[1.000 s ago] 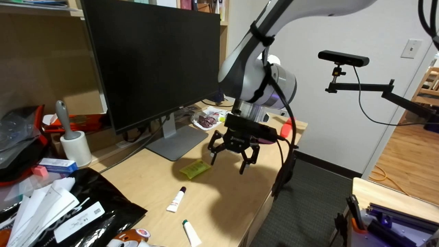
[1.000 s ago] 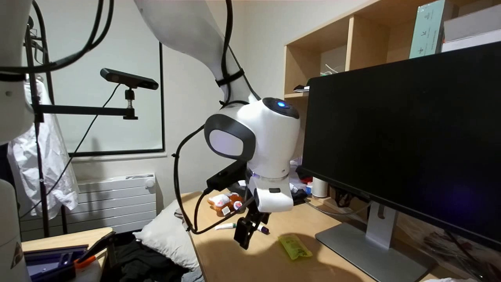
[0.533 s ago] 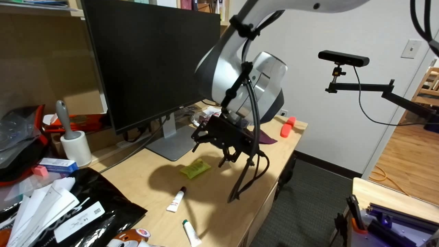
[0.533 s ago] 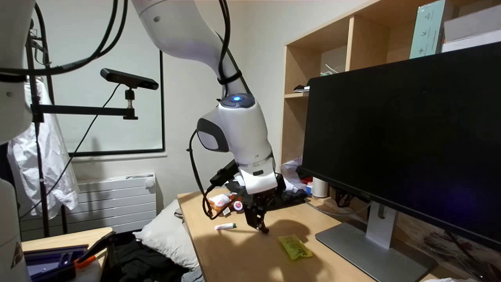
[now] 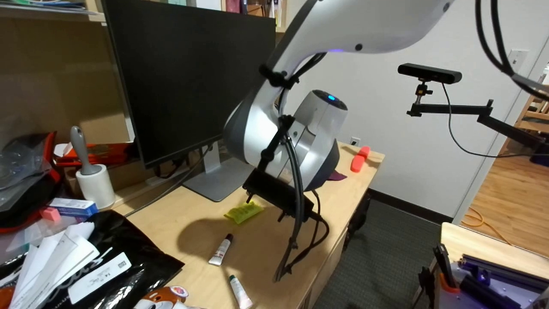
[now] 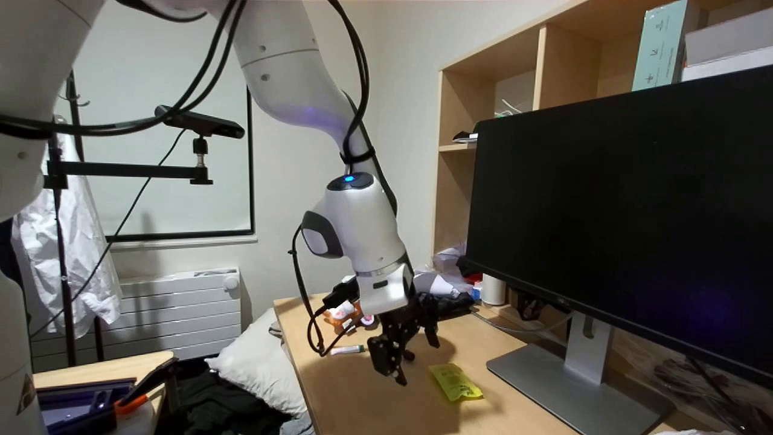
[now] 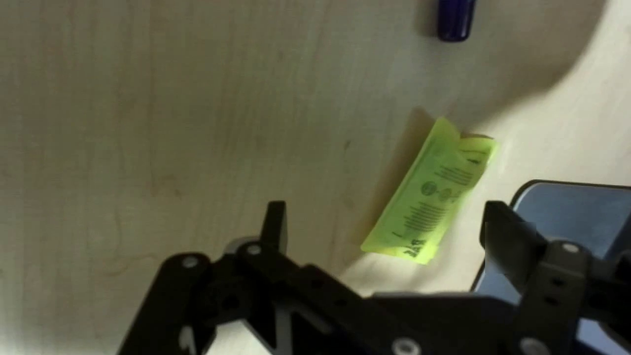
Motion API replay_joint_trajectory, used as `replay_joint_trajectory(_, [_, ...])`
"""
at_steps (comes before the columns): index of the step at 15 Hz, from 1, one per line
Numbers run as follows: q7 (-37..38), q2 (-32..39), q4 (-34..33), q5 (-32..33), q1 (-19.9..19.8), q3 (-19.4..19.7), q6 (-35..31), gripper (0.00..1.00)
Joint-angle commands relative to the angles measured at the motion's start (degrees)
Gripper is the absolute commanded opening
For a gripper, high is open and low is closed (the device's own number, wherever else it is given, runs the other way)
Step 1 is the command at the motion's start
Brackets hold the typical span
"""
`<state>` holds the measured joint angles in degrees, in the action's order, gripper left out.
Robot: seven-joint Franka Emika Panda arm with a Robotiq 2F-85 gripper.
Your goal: Move the yellow sachet to the right
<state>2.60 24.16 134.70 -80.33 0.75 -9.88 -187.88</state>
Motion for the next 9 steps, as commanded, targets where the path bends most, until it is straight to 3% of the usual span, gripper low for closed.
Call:
replay_joint_trajectory(1, [3.96,3.74,-5.01,-1.96,-0.52,0.09,-0.01,1.0])
replay_joint_trajectory(5, [6.6,4.32,-8.58,-2.26,-1.34,-0.52,1.77,1.0])
replay_joint_trajectory(9, [9.86,4.8,-7.97,-1.04,0.03,0.9,1.25,1.0])
